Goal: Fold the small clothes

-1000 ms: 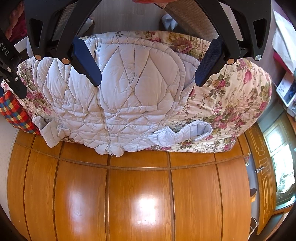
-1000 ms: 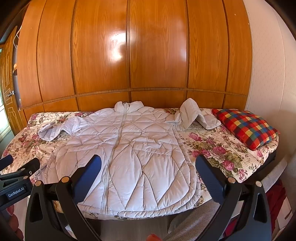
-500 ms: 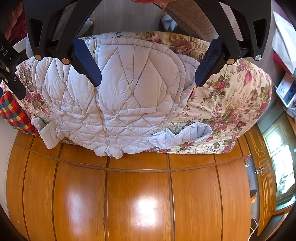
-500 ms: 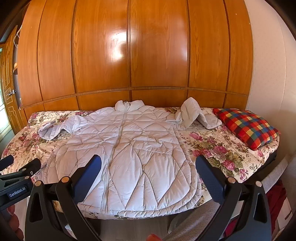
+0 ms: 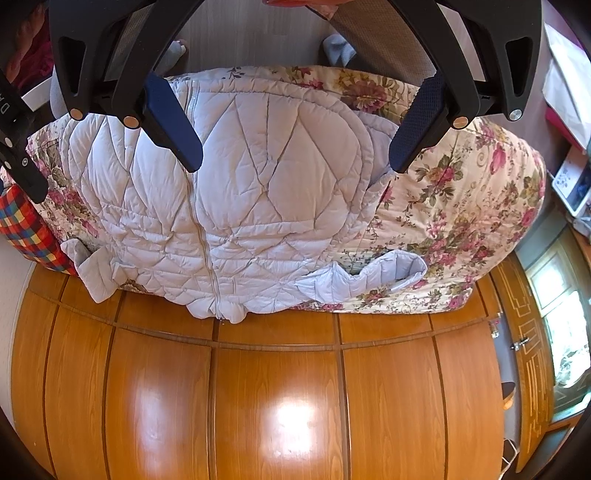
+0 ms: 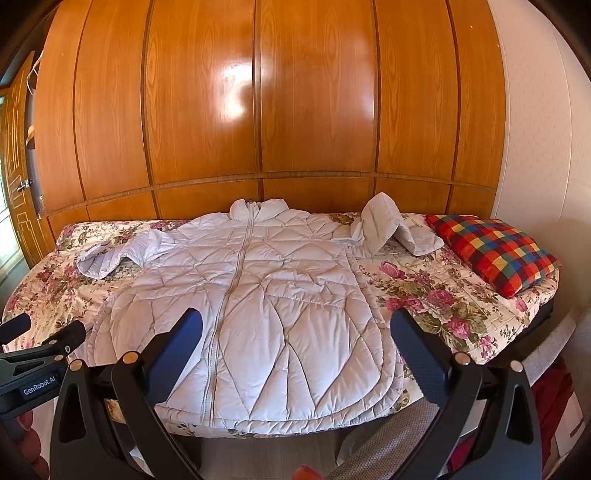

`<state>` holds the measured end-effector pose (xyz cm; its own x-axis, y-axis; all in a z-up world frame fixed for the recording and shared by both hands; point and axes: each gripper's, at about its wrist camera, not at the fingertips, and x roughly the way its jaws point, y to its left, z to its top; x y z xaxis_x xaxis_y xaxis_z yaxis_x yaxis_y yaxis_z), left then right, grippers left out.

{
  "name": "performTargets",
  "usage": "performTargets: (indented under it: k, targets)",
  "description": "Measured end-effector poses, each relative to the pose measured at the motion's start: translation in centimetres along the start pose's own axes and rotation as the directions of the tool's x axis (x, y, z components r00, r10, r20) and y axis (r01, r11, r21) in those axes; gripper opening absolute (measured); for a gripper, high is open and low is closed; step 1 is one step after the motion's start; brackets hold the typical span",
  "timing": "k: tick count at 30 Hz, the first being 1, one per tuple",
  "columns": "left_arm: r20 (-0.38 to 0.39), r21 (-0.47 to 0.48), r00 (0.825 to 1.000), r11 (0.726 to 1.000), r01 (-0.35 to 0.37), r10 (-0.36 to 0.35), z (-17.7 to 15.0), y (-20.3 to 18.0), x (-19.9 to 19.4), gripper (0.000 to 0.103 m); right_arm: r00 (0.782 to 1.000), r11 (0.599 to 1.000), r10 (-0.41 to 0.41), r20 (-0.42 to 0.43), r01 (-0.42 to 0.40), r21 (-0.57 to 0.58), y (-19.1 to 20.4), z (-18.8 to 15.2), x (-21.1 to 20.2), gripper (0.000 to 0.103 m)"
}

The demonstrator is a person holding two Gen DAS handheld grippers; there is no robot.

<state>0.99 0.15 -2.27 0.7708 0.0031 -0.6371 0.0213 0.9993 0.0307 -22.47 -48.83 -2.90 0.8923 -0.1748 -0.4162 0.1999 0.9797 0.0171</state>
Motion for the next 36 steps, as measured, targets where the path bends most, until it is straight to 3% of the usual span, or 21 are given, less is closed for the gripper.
performTargets:
  k: [8,10,13,15,18,20,23,28,31,34,36]
  targets:
    - [-0.034,0.006,0.999,0.999,0.034,-0.034,0.0,-0.2,1.9,0.1,0.999,0.999,0.047,0.004,-0.047,0.013,-0.1,-0.1,1.0,0.101]
    - [-0.048,-0.005,0.994,0.995,0.099,-0.099,-0.3,0.1,3.1,0.1,0.996,0.996,0.091,0.011,-0.091,0.02,-0.2,-0.2,1.5,0.101]
    - [-0.016,-0.082,0.974,0.971,0.224,-0.226,-0.9,1.1,4.5,0.1,0.974,0.974,0.225,0.031,-0.226,0.028,-0.6,-0.6,3.2,0.101]
    - [-0.017,-0.134,0.966,0.958,0.254,-0.259,-1.2,1.5,5.8,0.1,0.973,0.972,0.231,0.002,-0.23,0.051,-1.0,-0.9,4.4,0.101]
    - [-0.087,-0.132,0.965,0.963,0.234,-0.246,-1.2,1.5,8.8,0.1,0.971,0.978,0.207,-0.123,-0.202,0.052,-1.8,-1.7,7.6,0.101]
    - [-0.12,-0.115,0.969,0.972,0.203,-0.216,-1.0,1.5,10.9,0.1,0.97,0.98,0.189,-0.151,-0.176,0.096,-3.7,-2.0,9.8,0.101]
    - [-0.125,-0.103,0.973,0.978,0.183,-0.195,-0.1,2.0,13.3,0.1,0.973,0.978,0.155,-0.173,-0.127,0.163,-7.1,-1.8,12.7,0.101]
    - [-0.067,-0.074,0.984,0.984,0.162,-0.167,2.6,2.6,17.0,0.1,0.978,0.971,0.11,-0.177,-0.068,0.229,-13.2,-0.9,17.1,0.101]
    - [-0.062,-0.057,0.99,0.99,0.127,-0.13,4.4,3.0,19.7,0.1,0.979,0.934,0.144,-0.147,-0.086,0.346,-17.8,0.0,19.7,0.101]
    - [-0.031,-0.058,0.995,0.994,0.09,-0.092,5.7,3.5,21.4,0.1,0.979,0.866,0.175,-0.107,-0.101,0.49,-22.8,1.1,22.8,0.096]
    - [-0.002,-0.046,0.999,0.998,0.05,-0.05,6.4,3.8,22.3,0.1,0.983,0.843,0.145,-0.114,-0.062,0.534,-25.2,1.9,24.6,0.077]
